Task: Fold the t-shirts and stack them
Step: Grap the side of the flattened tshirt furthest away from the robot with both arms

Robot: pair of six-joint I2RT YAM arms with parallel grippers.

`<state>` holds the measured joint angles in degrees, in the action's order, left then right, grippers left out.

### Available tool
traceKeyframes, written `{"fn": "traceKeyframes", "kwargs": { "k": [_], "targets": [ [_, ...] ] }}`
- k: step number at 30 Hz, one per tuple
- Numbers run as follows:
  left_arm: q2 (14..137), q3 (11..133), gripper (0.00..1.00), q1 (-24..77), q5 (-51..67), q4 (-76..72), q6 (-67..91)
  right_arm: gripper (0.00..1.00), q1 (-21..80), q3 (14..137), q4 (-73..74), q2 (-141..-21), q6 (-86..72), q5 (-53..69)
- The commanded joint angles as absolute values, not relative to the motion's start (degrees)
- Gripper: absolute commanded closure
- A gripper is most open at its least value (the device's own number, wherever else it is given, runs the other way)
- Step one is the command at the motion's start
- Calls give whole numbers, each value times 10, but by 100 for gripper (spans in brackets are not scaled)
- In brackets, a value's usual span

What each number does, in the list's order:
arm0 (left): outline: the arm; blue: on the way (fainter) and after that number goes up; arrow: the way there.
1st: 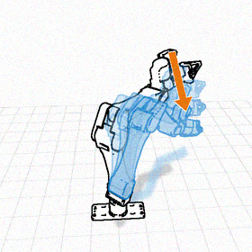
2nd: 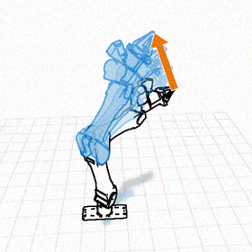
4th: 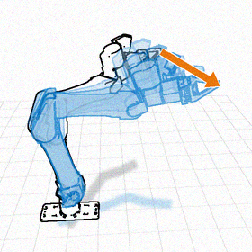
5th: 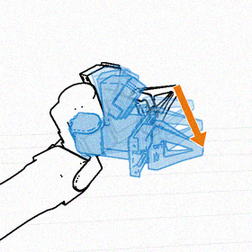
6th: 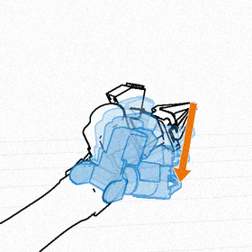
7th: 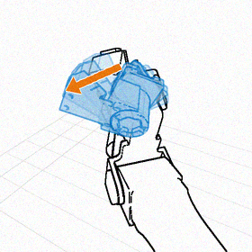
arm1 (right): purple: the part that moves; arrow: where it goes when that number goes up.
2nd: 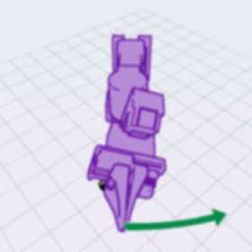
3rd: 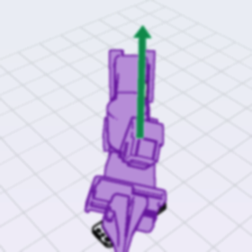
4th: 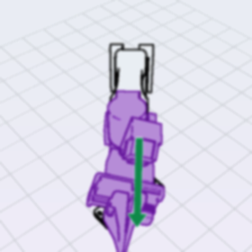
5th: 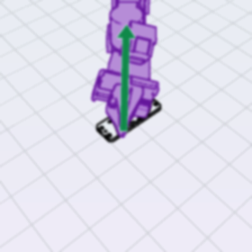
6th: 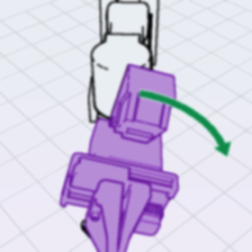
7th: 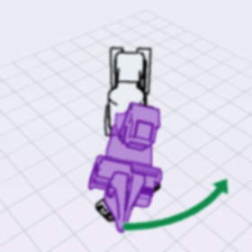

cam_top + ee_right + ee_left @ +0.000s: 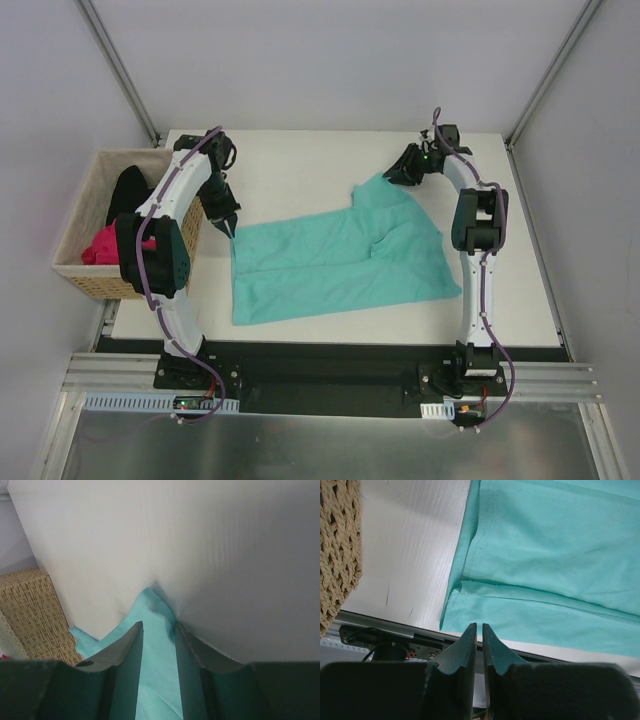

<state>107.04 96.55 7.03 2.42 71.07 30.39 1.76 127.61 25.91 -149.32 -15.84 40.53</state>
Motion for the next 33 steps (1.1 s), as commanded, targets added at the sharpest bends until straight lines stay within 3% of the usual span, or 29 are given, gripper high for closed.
{"fn": "traceKeyframes", "kwargs": {
  "k": [1, 10, 33],
  "targets": [
    [1036, 961, 92, 66, 10, 732, 312, 72, 25, 1275, 262, -1499, -154, 408],
    [1044, 969, 92, 66, 15, 729, 308, 99, 24, 1274, 283, -1495, -144, 401],
    [1115, 915, 88, 66, 41, 645, 285, 99, 4, 1205, 314, -1405, -87, 373]
  ]
}}
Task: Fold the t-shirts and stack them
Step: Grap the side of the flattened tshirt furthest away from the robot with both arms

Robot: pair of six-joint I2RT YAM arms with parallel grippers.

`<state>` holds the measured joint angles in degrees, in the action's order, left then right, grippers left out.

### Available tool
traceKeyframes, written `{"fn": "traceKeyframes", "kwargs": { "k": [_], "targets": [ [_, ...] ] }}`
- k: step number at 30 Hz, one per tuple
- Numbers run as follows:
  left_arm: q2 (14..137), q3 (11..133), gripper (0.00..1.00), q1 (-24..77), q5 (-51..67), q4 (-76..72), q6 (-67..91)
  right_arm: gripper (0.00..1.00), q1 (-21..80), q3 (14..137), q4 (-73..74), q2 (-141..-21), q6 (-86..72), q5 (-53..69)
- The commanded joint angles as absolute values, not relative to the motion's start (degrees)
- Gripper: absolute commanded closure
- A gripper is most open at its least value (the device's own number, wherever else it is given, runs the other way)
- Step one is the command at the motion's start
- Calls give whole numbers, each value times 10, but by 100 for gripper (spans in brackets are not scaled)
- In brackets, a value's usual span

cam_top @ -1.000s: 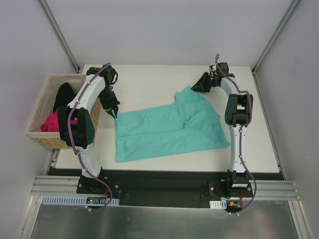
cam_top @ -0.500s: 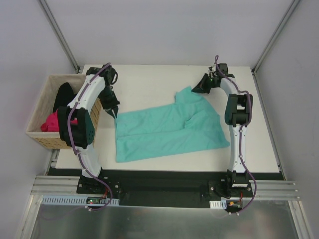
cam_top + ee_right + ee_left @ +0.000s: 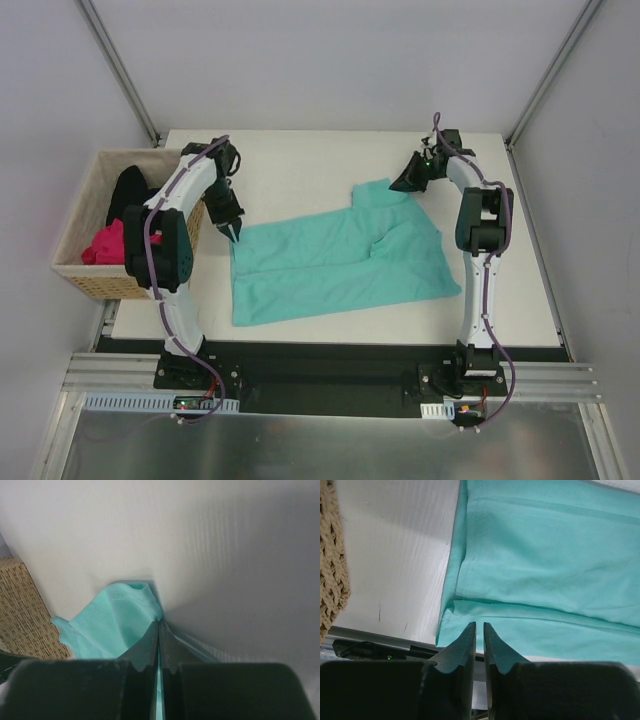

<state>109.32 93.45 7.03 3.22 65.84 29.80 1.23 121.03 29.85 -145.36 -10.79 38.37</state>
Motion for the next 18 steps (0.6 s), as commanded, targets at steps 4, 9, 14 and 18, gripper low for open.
{"fn": "traceKeyframes", "kwargs": {
  "k": [4, 9, 14, 18],
  "targets": [
    [1146, 925, 87, 66, 28, 635, 280, 99, 4, 1205, 316, -1397, -85, 373],
    [1176, 954, 87, 62, 14, 634, 289, 99, 4, 1204, 318, -1391, -84, 374],
    [1187, 956, 88, 49, 8, 629, 309, 99, 2, 1200, 319, -1383, -81, 375],
    [1189, 963, 88, 44, 10, 618, 309, 99, 3, 1200, 319, -1382, -81, 378]
  ]
}}
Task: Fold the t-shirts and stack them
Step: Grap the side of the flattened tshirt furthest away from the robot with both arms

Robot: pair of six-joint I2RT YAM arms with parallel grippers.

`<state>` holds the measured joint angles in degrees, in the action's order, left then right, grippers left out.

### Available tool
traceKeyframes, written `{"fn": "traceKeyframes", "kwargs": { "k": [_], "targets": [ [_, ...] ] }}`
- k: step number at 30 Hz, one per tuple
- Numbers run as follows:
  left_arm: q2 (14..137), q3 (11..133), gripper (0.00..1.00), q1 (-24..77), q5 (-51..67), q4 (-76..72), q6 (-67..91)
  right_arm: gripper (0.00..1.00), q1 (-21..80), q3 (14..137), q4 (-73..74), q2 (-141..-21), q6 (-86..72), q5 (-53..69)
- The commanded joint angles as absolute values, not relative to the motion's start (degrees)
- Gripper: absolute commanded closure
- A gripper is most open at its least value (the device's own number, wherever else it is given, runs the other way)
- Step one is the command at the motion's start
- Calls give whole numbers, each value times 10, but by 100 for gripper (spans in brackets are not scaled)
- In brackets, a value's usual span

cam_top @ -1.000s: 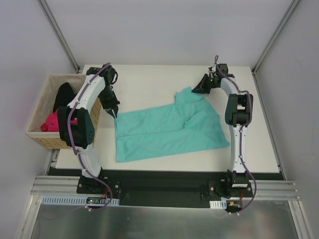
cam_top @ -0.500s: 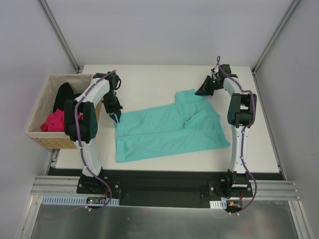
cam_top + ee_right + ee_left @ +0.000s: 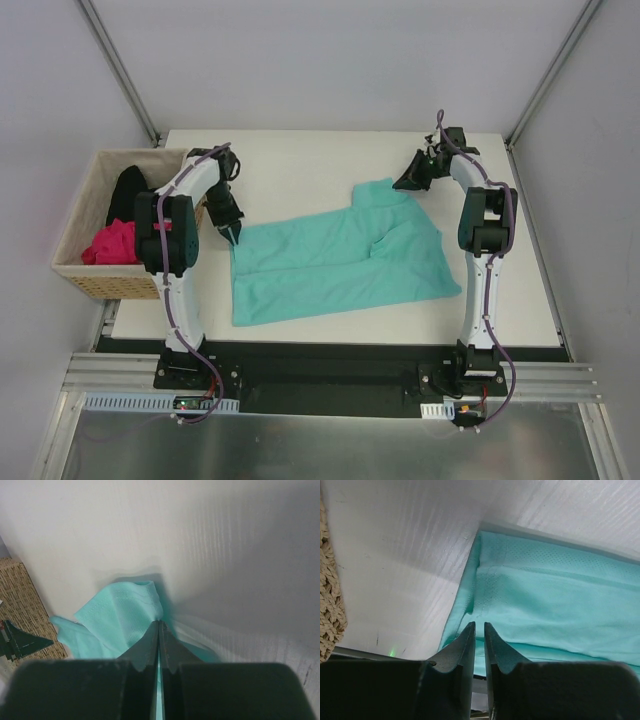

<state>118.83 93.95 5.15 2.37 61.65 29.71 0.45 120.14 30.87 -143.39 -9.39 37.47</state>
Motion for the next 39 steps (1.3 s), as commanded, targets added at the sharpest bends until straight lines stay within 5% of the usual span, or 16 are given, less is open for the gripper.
{"fn": "traceKeyframes", "kwargs": {
  "k": [1, 22, 28, 35, 39],
  "targets": [
    [1191, 966, 88, 41, 8, 618, 309, 99, 3, 1200, 320, -1382, -83, 378],
    [1252, 1021, 86, 17, 23, 619, 312, 99, 3, 1205, 318, -1383, -85, 381],
    [1245, 1041, 50, 17, 13, 615, 301, 99, 3, 1201, 319, -1382, -87, 379],
    [1259, 1048, 69, 16, 30, 614, 293, 99, 3, 1210, 318, -1386, -91, 376],
    [1259, 1039, 70, 16, 32, 614, 294, 99, 2, 1212, 316, -1388, -94, 377]
  ]
}}
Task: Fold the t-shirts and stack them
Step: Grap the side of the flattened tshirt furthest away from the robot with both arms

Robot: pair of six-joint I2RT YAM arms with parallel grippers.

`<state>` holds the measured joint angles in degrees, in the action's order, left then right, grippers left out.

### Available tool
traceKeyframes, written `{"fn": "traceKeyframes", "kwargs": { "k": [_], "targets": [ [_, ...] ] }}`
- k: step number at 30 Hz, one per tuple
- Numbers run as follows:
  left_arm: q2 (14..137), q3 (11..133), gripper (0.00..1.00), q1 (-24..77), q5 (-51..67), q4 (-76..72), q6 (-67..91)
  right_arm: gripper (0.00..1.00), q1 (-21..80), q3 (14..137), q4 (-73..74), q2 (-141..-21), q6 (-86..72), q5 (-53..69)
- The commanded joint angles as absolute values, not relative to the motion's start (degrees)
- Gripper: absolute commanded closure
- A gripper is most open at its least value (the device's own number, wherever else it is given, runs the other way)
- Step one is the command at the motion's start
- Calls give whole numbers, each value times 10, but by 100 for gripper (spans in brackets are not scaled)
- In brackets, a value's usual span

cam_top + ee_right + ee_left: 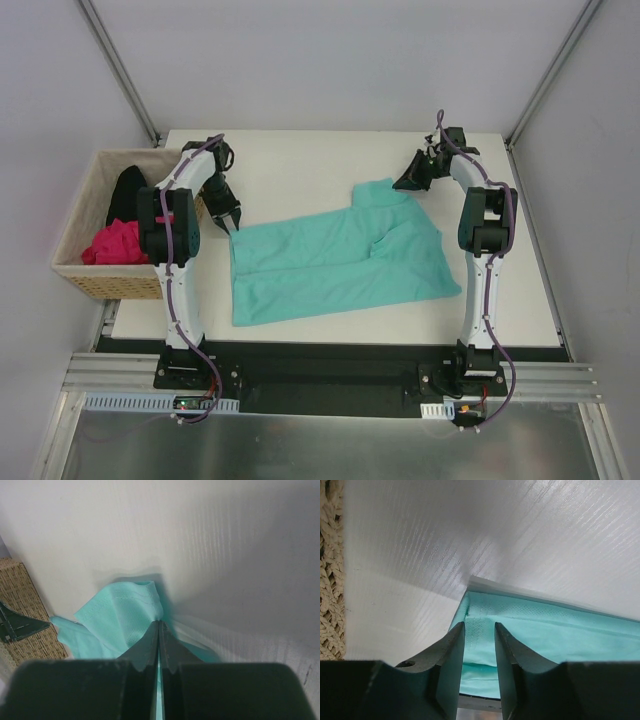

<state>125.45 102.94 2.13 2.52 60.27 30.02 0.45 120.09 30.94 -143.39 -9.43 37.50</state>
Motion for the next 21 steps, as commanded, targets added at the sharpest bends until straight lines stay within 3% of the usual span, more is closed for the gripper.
{"fn": "traceKeyframes", "kwargs": {
  "k": [1, 21],
  "targets": [
    [1259, 1037, 70, 16, 30, 613, 293, 99, 2, 1212, 316, -1387, -95, 377],
    [1271, 1003, 66, 14, 32, 599, 292, 99, 2, 1204, 325, -1380, -86, 377]
  ]
}}
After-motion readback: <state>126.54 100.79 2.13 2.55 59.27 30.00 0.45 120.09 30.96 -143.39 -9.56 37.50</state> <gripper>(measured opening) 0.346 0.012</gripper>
